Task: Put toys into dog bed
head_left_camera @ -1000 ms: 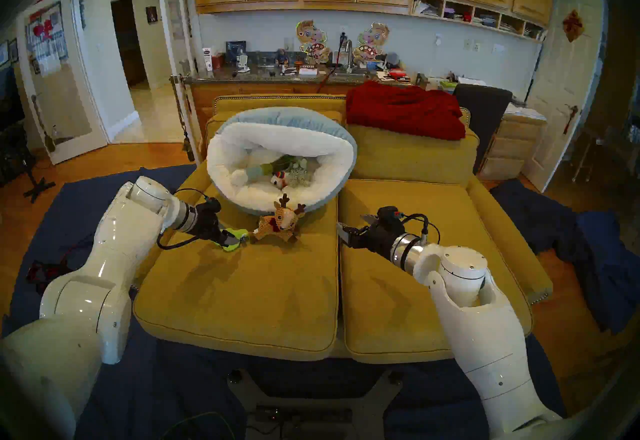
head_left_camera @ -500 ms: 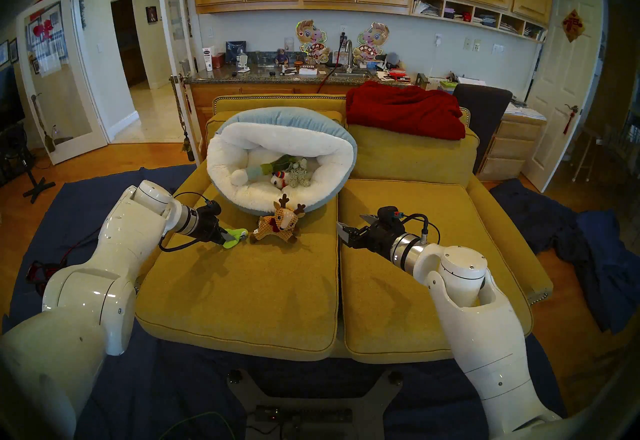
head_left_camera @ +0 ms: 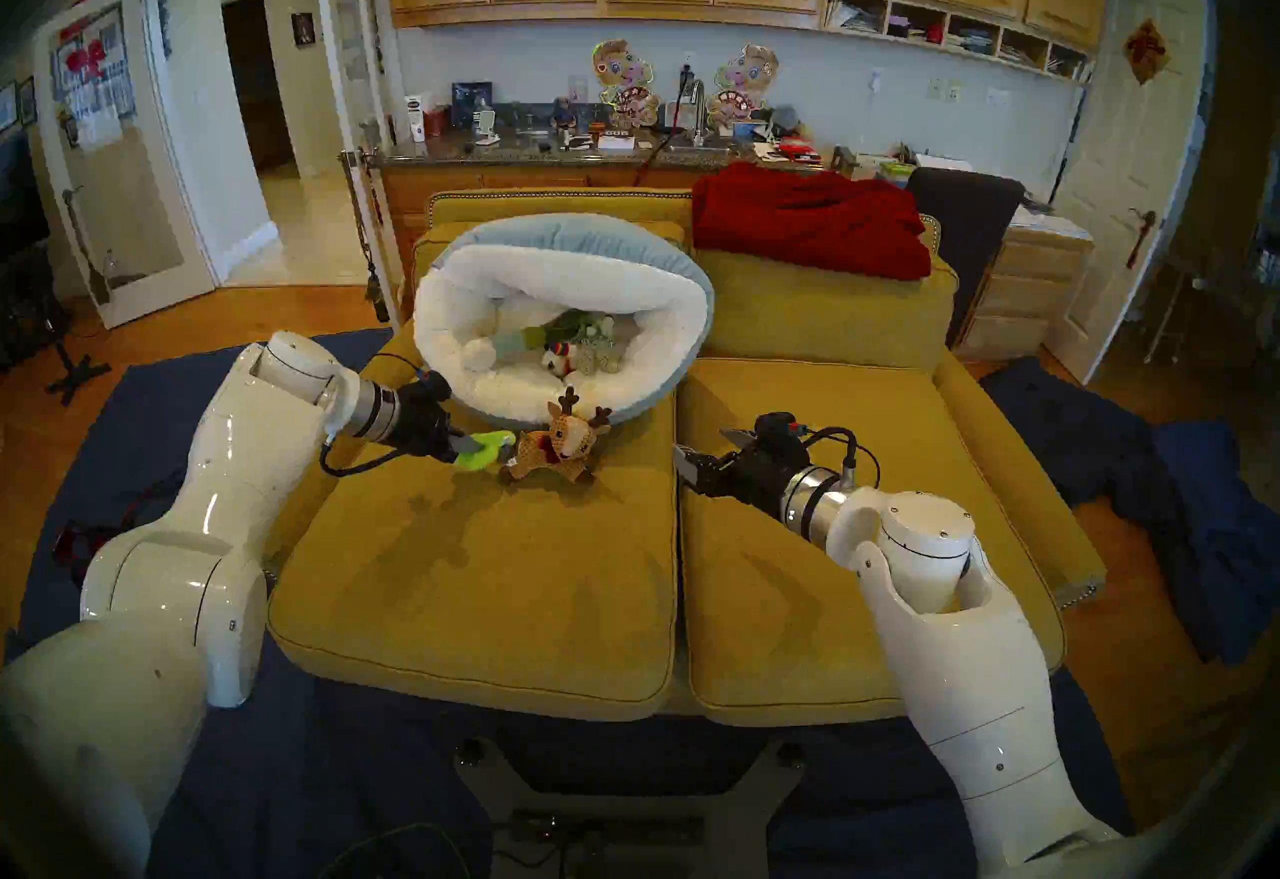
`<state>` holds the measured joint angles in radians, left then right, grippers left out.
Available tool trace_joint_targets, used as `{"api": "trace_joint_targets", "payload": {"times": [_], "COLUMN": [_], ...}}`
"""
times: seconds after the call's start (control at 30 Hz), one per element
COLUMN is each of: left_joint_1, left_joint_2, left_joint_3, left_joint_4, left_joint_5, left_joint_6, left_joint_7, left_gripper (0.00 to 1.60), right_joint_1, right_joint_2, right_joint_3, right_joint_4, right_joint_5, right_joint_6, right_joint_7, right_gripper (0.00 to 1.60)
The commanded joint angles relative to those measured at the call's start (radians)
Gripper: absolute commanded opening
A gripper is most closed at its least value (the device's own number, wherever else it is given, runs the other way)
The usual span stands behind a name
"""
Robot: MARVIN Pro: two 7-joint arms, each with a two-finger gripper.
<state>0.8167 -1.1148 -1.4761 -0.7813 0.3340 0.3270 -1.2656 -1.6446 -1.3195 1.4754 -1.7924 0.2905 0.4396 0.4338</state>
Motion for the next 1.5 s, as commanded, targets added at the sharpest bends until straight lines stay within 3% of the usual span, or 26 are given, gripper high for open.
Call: {"api": "trace_joint_targets", "payload": {"times": [0.0, 0.17, 0.33, 0.43, 0.47, 0.5, 0.53, 0.97, 1.03, 1.07, 1.47], "left_joint_1": [-0.063, -0.065, -0.117, -0.154, -0.125, -0.163, -0.145, -0.244, -0.227, -0.256, -0.297], "left_joint_2": [0.015, 0.000, -0.037, -0.066, -0.074, -0.085, -0.094, -0.190, -0.195, -0.196, -0.191], "left_joint_3": [-0.033, -0.042, -0.042, -0.038, -0.053, -0.038, -0.048, -0.043, -0.054, -0.048, -0.086], "left_joint_4": [-0.108, -0.171, -0.162, -0.140, -0.177, -0.138, -0.160, -0.019, -0.031, 0.005, 0.046], "left_joint_5": [-0.045, -0.042, -0.031, -0.019, -0.022, -0.013, -0.015, 0.035, 0.038, 0.044, 0.055], "left_joint_6": [0.018, 0.080, 0.128, 0.153, 0.162, 0.166, 0.174, 0.197, 0.194, 0.196, 0.179], "left_joint_7": [-0.077, -0.068, -0.027, 0.018, 0.041, 0.055, 0.076, 0.316, 0.348, 0.357, 0.444], "left_gripper": [0.00, 0.00, 0.00, 0.00, 0.00, 0.00, 0.00, 0.00, 0.00, 0.00, 0.00], "right_joint_1": [0.021, 0.020, 0.020, 0.020, 0.020, 0.020, 0.020, 0.020, 0.020, 0.020, 0.021], "right_joint_2": [-0.001, -0.002, -0.003, -0.004, -0.004, -0.004, -0.005, -0.008, -0.008, -0.009, -0.011], "right_joint_3": [0.005, 0.006, 0.007, 0.007, 0.007, 0.007, 0.008, 0.010, 0.010, 0.010, 0.012], "right_joint_4": [-0.030, -0.032, -0.032, -0.031, -0.031, -0.031, -0.031, -0.028, -0.028, -0.027, -0.024], "right_joint_5": [0.002, 0.000, -0.001, -0.002, -0.002, -0.002, -0.003, -0.006, -0.007, -0.007, -0.010], "right_joint_6": [-0.006, -0.005, -0.005, -0.005, -0.005, -0.005, -0.005, -0.006, -0.006, -0.006, -0.006], "right_joint_7": [0.001, 0.002, 0.003, 0.004, 0.005, 0.005, 0.005, 0.009, 0.009, 0.010, 0.014], "right_gripper": [1.60, 1.60, 1.60, 1.60, 1.60, 1.60, 1.60, 1.60, 1.60, 1.60, 1.60]}}
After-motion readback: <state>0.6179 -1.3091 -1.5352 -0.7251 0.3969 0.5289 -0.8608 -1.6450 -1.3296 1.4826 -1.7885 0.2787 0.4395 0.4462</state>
